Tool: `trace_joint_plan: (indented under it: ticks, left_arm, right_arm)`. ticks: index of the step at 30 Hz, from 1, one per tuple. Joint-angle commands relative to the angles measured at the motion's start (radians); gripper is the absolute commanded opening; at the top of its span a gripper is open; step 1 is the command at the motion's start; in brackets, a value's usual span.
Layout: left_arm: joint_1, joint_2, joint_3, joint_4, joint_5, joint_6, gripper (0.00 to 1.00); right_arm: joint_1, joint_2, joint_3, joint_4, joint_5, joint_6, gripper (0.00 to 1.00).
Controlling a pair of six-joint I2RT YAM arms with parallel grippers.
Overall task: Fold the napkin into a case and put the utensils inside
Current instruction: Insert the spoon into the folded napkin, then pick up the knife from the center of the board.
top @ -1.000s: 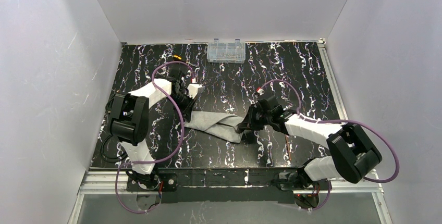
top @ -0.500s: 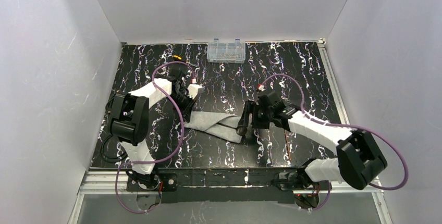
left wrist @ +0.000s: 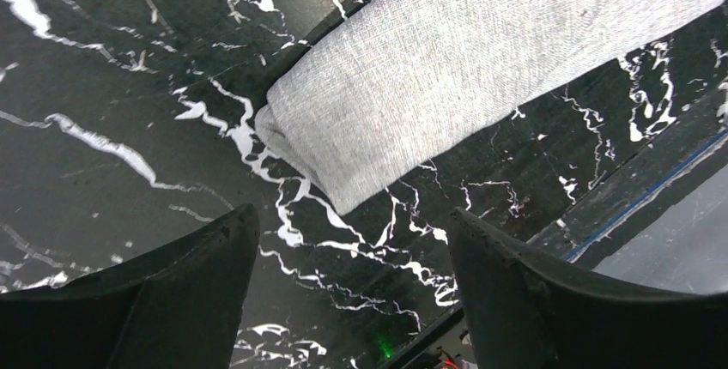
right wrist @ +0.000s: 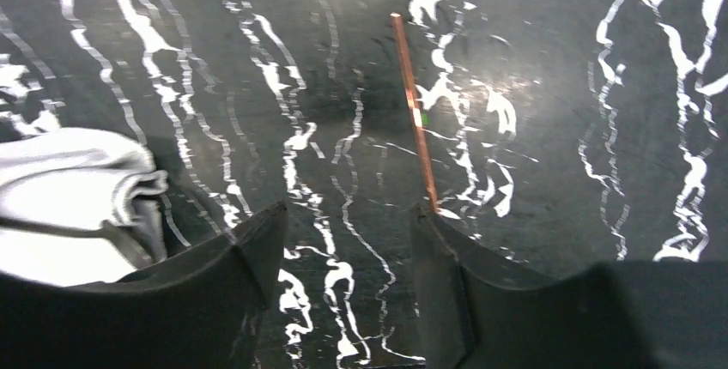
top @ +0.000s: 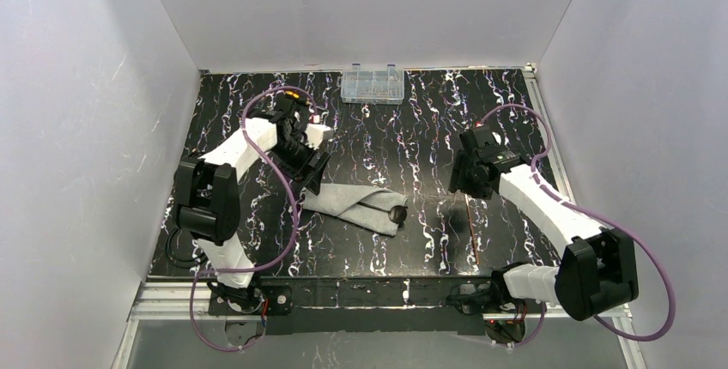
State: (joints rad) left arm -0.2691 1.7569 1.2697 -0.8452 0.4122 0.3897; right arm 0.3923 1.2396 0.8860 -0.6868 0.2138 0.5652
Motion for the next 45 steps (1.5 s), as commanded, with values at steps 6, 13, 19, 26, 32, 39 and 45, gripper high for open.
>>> trace_joint_plan:
  ticks: [6,13,19,26,32,39,45]
  left_arm:
    - [0.084,-0.084,0.16,-0.186,0.046,0.01,0.99]
    - [0.131,-0.103,0.247,-0.251,0.045,0.019,0.98]
    - [0.15,-0.121,0.304,-0.277,0.05,0.022,0.99]
    - [0.154,-0.139,0.332,-0.306,0.069,0.033,0.98]
    - [0.154,-0.132,0.353,-0.333,0.102,0.035,0.98]
    - [0.144,-0.118,0.412,-0.362,0.222,0.037,0.98]
    - [0.067,-0.12,0.404,-0.384,0.304,0.063,0.98]
  right_arm:
    - [-0.072,0.126,-0.067,0.017,0.062,-0.038,0.55]
    - [-0.083,0.182,-0.13,0.096,0.037,-0.022,0.47]
    - [-0.092,0.238,-0.169,0.174,-0.02,-0.015,0.32]
    - [-0.093,0.283,-0.188,0.244,-0.073,-0.014,0.01]
    - [-0.094,0.234,-0.162,0.247,-0.08,-0.021,0.01]
    - [-0.095,0.104,0.001,0.167,-0.154,-0.029,0.01]
    - [-0.087,-0.009,0.111,0.214,-0.311,0.096,0.01]
